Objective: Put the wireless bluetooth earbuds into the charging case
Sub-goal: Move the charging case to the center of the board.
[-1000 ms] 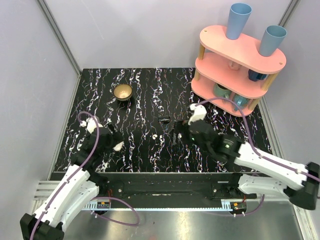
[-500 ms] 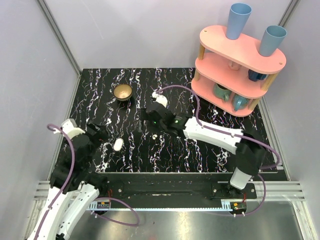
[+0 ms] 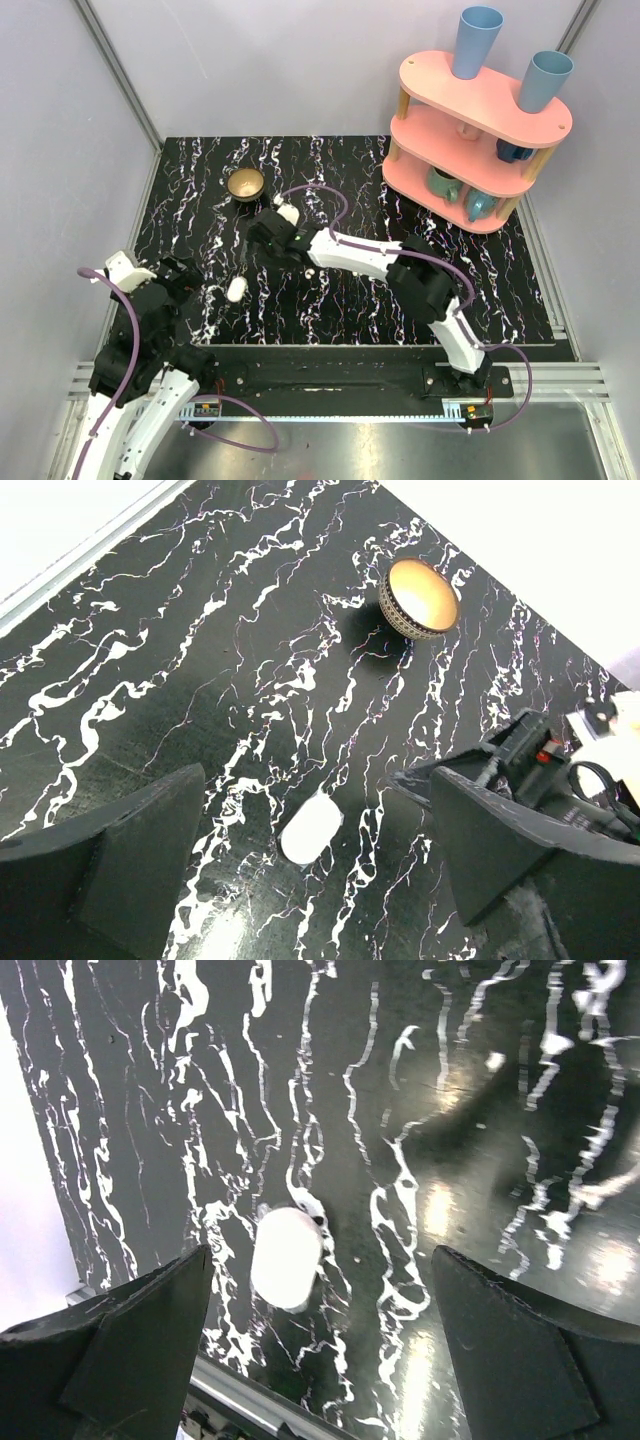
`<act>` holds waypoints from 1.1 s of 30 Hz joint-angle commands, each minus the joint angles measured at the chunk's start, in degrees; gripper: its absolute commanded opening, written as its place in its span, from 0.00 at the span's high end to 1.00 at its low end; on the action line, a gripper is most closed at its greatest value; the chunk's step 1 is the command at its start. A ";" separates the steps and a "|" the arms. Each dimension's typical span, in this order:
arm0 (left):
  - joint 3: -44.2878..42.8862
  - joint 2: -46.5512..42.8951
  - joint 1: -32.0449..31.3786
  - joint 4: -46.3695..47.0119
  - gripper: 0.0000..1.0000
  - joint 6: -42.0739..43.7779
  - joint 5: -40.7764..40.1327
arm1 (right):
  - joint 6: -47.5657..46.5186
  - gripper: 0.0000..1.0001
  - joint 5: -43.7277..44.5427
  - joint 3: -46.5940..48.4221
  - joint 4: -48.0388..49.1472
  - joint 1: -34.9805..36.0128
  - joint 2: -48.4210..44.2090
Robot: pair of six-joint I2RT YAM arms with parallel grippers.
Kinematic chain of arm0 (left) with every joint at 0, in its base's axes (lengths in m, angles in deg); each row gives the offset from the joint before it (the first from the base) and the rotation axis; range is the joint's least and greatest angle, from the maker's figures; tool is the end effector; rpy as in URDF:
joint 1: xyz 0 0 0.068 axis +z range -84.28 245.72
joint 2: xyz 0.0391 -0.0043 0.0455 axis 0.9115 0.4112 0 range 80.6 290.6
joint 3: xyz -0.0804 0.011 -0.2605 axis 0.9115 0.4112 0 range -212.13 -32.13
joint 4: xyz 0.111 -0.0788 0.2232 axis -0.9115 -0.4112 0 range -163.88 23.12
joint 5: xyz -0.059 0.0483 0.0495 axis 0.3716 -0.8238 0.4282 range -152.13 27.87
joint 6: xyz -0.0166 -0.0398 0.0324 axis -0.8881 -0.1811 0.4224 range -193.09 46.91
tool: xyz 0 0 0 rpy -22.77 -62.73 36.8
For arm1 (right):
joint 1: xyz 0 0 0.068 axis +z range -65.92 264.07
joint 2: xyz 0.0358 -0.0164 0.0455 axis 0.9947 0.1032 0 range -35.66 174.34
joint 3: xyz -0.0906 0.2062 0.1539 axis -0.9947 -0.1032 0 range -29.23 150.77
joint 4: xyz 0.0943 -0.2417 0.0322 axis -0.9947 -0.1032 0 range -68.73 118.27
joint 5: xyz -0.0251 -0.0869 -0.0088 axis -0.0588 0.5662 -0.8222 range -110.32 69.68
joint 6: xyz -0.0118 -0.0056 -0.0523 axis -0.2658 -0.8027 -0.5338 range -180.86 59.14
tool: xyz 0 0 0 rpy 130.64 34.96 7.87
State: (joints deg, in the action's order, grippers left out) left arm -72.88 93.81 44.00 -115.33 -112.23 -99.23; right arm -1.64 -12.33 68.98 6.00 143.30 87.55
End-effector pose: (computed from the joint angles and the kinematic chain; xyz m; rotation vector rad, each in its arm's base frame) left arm 0.0526 0.0022 0.3038 -0.6886 1.7289 -0.1076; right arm 0.2529 0.4151 0.2050 0.0693 2.5403 0.7631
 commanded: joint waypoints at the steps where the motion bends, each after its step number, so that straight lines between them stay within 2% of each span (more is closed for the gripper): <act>1: -1.88 -0.47 0.27 0.54 0.01 2.22 -0.25 | 1.87 0.04 1.50 8.82 -2.43 2.21 4.91; 5: -1.17 -0.47 0.27 0.55 0.01 2.66 1.24 | -0.33 0.04 0.19 16.55 -6.82 3.97 11.33; 14: 1.11 -3.54 0.27 0.55 0.01 0.99 2.39 | -0.42 0.12 3.61 17.88 -8.23 7.05 14.50; 20: 1.73 -4.51 0.27 0.46 0.01 0.99 2.65 | -0.60 0.12 7.30 25.00 -13.95 7.58 20.56; 25: 2.34 -4.51 0.27 0.46 0.01 0.90 2.91 | 0.55 0.21 8.71 24.14 -14.65 7.66 21.98; 28: 2.61 -4.60 0.27 0.81 0.01 1.08 2.82 | -0.50 0.33 10.90 21.51 -14.39 8.01 21.01; 33: 3.13 -4.34 0.27 1.69 0.01 1.34 2.74 | -3.23 0.36 13.37 19.82 -13.95 9.33 20.66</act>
State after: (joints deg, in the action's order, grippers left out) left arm -70.13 89.68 44.00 -116.07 -111.29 -97.20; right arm -2.03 -3.43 91.78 -3.39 151.27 106.46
